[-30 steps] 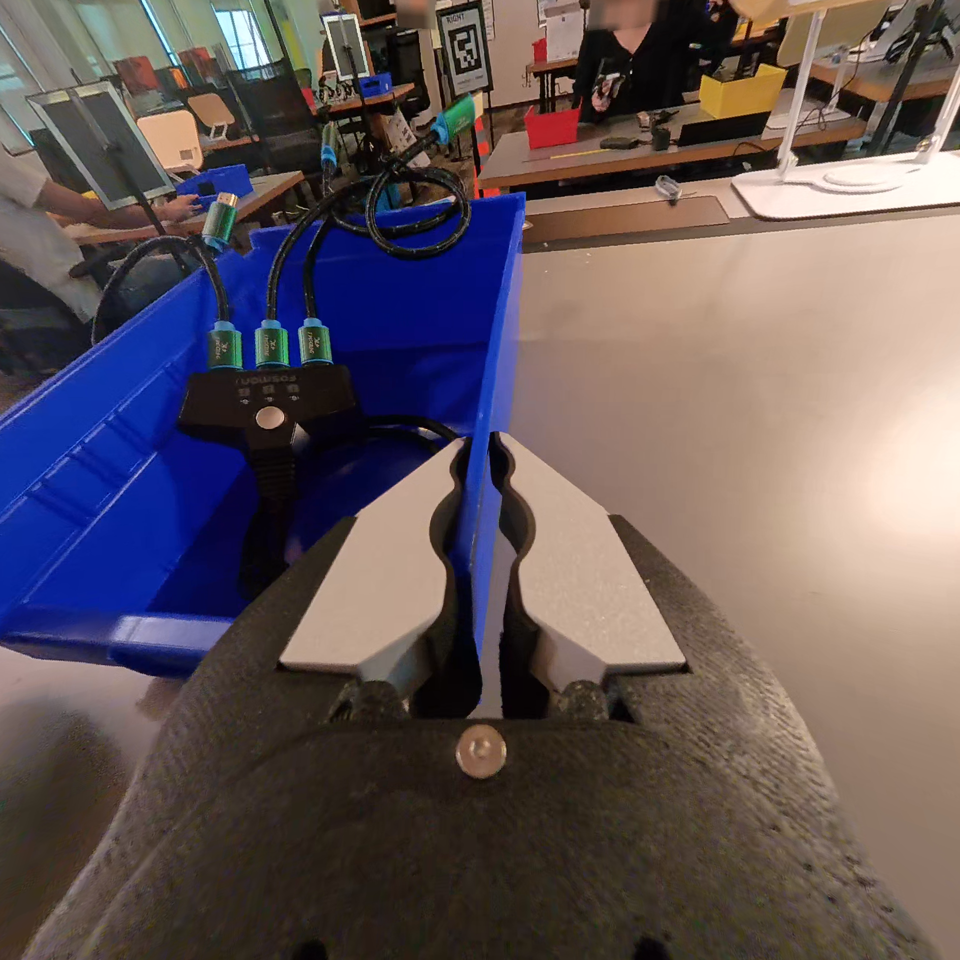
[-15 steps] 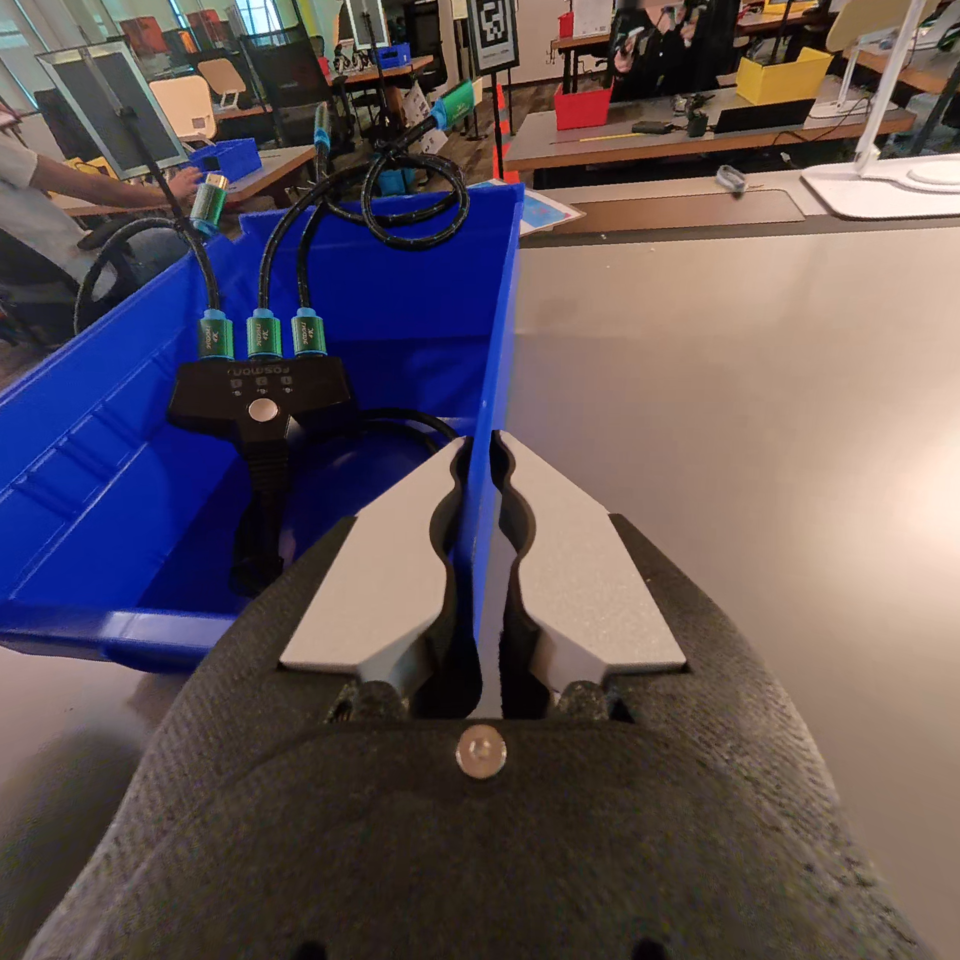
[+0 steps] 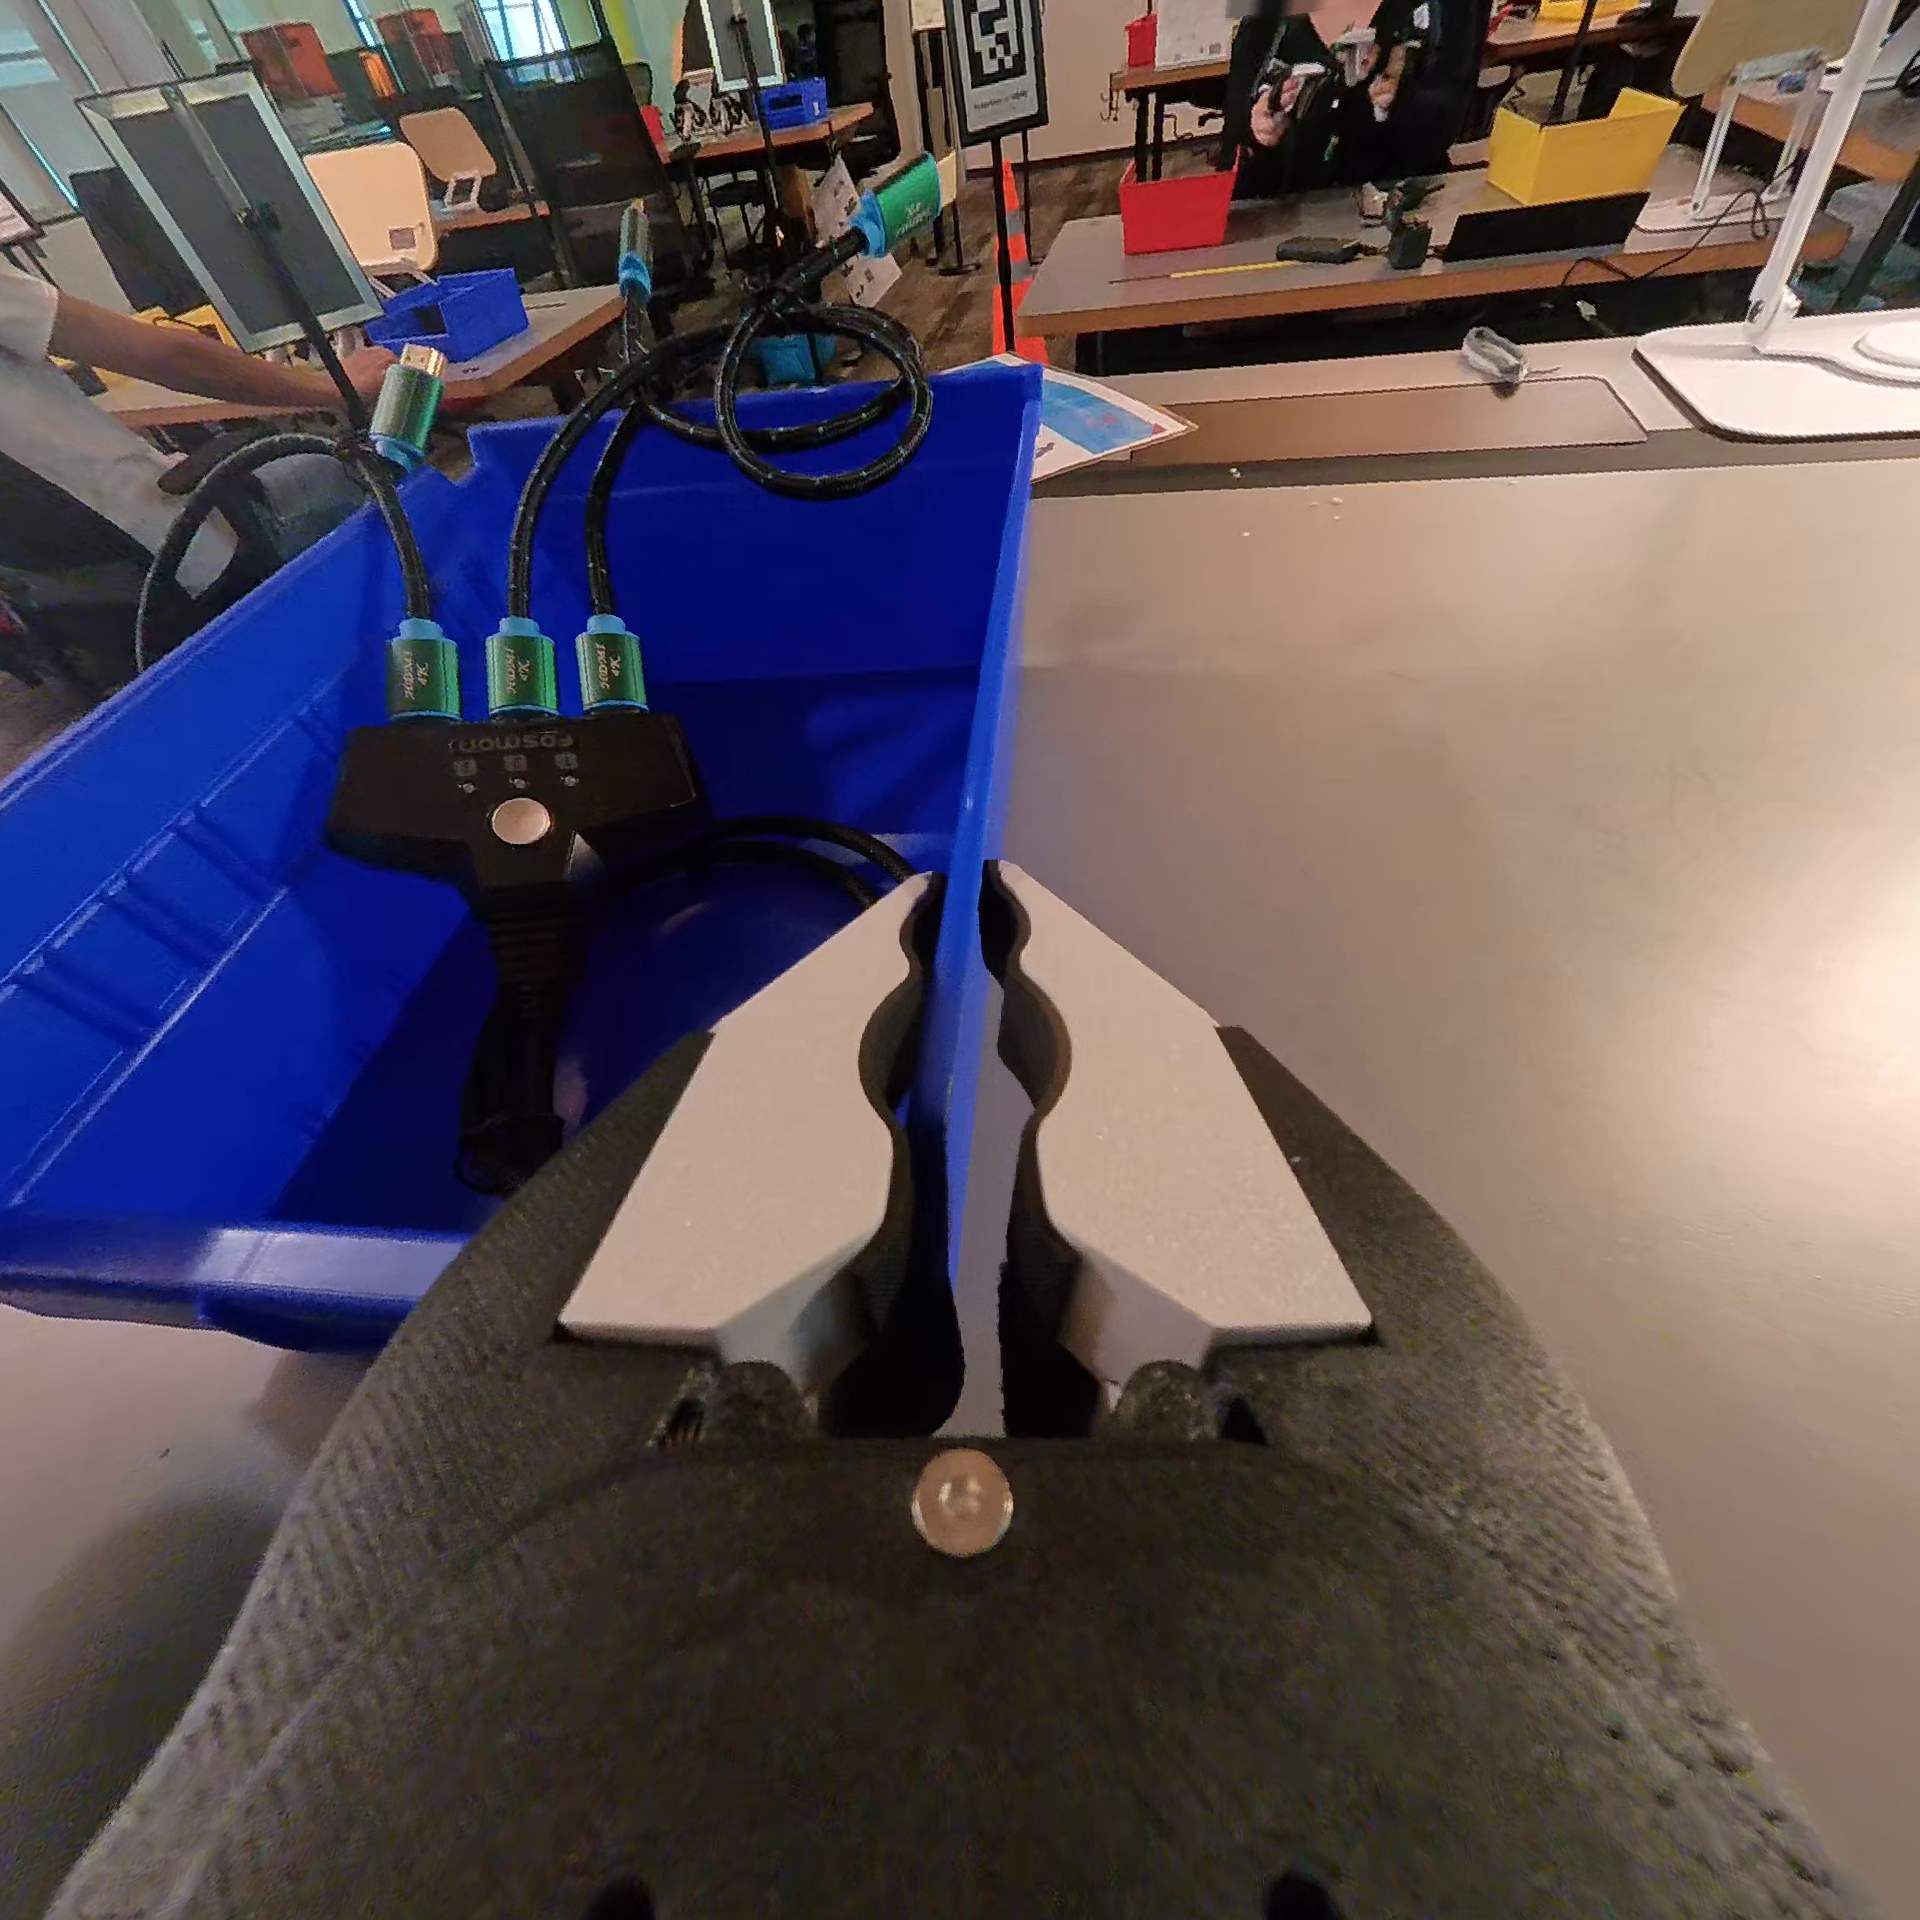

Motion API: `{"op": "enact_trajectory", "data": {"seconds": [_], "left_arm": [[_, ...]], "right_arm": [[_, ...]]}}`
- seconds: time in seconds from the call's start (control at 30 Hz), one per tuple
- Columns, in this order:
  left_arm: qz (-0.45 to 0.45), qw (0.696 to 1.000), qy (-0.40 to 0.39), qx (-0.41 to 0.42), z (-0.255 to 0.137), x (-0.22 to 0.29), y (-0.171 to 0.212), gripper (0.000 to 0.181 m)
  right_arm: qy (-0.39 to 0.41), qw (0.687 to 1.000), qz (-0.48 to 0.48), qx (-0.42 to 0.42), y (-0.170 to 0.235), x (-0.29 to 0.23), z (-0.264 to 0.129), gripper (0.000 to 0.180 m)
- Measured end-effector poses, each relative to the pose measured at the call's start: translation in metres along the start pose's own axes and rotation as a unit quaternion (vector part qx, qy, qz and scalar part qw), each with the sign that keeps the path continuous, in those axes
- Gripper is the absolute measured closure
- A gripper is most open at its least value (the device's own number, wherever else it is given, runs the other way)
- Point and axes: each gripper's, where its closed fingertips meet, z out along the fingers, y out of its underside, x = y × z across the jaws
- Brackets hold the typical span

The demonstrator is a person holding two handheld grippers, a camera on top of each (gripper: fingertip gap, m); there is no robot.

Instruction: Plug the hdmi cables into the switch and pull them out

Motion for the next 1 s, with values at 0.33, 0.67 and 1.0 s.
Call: {"op": "enact_trajectory", "data": {"seconds": [0.33, 0.67, 1.0], "left_arm": [[-0.022, 0.998, 0.064, 0.011, -0.041, 0.015, -0.022, 0.144], [-0.060, 0.998, 0.029, -0.018, -0.024, -0.041, -0.069, 0.135], [-0.016, 0.976, -0.053, -0.212, 0.077, -0.108, -0.023, 0.091]], "right_arm": [[-0.039, 0.997, -0.005, 0.060, -0.040, -0.020, -0.051, 0.142], [-0.204, 0.977, -0.051, 0.023, -0.025, -0.121, -0.018, 0.142], [-0.249, 0.967, -0.047, -0.035, 0.010, -0.147, 0.013, 0.138]]}}
